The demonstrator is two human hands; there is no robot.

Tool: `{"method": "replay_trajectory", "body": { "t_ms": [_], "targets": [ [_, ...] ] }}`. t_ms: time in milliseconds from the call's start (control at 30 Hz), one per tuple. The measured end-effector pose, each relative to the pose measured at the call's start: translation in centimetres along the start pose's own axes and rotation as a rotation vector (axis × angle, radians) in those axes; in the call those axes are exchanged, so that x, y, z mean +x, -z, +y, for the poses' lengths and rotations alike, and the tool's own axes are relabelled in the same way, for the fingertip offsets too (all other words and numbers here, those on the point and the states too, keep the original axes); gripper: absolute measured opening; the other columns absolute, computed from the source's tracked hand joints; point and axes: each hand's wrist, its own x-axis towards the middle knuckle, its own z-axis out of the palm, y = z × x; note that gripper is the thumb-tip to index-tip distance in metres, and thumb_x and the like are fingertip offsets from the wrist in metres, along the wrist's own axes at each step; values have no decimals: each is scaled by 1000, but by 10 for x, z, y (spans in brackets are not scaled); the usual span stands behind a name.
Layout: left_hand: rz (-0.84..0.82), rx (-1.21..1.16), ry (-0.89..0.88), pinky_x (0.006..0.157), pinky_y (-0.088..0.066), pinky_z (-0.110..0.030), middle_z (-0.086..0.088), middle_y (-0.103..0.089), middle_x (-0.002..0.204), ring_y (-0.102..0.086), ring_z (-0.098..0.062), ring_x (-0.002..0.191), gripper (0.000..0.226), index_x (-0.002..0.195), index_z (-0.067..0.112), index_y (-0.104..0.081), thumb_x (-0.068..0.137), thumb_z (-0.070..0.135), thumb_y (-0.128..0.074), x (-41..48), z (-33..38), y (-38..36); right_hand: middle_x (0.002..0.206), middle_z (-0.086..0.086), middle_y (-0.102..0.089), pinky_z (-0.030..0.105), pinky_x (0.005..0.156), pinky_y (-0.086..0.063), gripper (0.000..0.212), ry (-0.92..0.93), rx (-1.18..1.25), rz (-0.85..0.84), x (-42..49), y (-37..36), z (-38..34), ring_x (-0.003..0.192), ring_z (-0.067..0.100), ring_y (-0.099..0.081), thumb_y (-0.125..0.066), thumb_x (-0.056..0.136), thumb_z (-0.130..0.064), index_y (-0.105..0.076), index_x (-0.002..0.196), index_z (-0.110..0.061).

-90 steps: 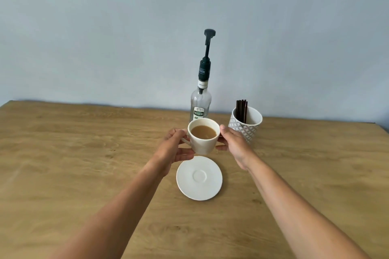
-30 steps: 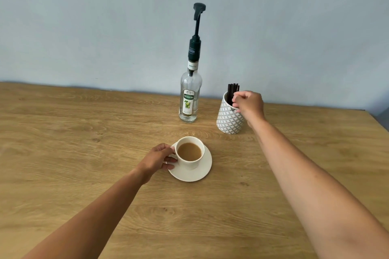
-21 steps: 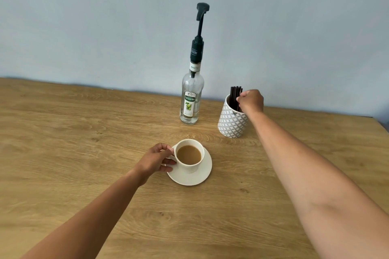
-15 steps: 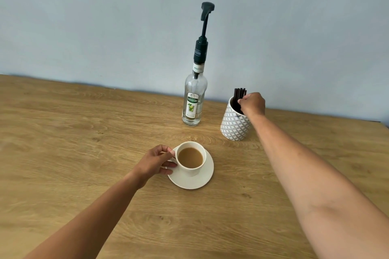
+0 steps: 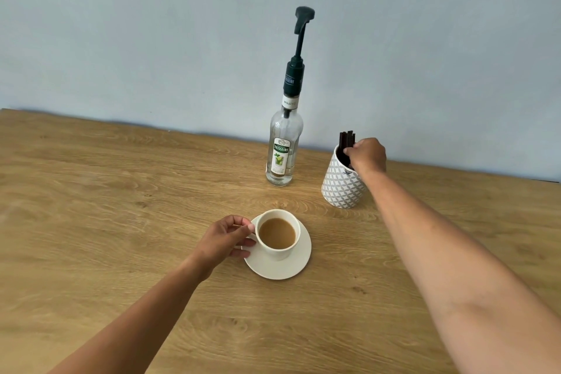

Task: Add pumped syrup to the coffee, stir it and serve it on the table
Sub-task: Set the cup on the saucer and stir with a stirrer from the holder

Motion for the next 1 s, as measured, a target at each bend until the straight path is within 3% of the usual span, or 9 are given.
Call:
{"method": "replay_trajectory", "body": {
  "t_ms": [67,233,367,500,600,700,767,867,1000],
  "targets": [
    [-2,1,3,75,-62,-40,-13,-76,96,-74,-24,86,22,104,6,-65,90,22,-72,0,-1,1,76,15,-73,41,74,-58,17,2,20,-2,-1,1,1,75,32,-70,-73,79,-18,-70,73,-3],
    [-2,13,4,74,-63,-41,-9,-77,92,-75,-24,86,24,105,5,-65,90,22,-72,0,-1,2,90,17,-75,43,84,-58,11,17,73,-13,-4,8,1,85,33,-72,-72,84,-17,-74,89,-7],
    [-10,20,2,71,-63,-39,-10,-77,93,-75,-24,85,23,104,5,-66,90,23,-72,0,0,2,78,13,-73,32,74,-53,10,41,84,12,-10,15,2,79,30,-71,-73,83,-19,-70,77,-11],
    [-14,30,1,69,-63,-38,-12,-76,96,-75,-26,87,25,106,3,-66,90,23,-72,-2,0,3,56,3,-65,32,68,-52,19,53,118,48,-15,23,4,65,26,-68,-75,81,-21,-69,69,-7],
    [-17,39,0,69,-63,-38,-13,-75,97,-75,-25,86,25,106,3,-65,91,23,-71,-3,2,2,59,8,-69,29,63,-52,22,58,141,85,-20,30,5,54,21,-65,-73,83,-22,-72,76,-2],
    [-24,56,0,70,-63,-38,-13,-75,99,-74,-25,86,24,107,4,-66,92,22,-70,-3,2,3,68,8,-72,19,52,-44,19,73,168,123,-26,37,4,48,9,-62,-69,86,-18,-70,70,-8],
    [-27,71,-4,70,-63,-38,-12,-74,99,-74,-25,85,22,108,6,-67,93,21,-69,-4,3,3,72,9,-74,21,57,-47,19,86,208,150,-32,44,-1,55,12,-67,-65,87,-14,-67,67,-16],
    [-28,87,-9,70,-63,-39,-11,-74,99,-73,-23,84,20,108,8,-69,93,21,-68,-4,2,2,67,3,-71,32,77,-54,13,156,328,225,-46,59,-11,73,22,-72,-62,88,-16,-67,76,-15],
    [-29,100,-9,69,-63,-37,-13,-75,102,-74,-23,85,21,107,8,-70,92,23,-70,-6,3,3,58,-7,-66,34,66,-55,15,274,563,303,-83,79,-30,65,15,-70,-58,92,-22,-56,77,-23]
  ]
}}
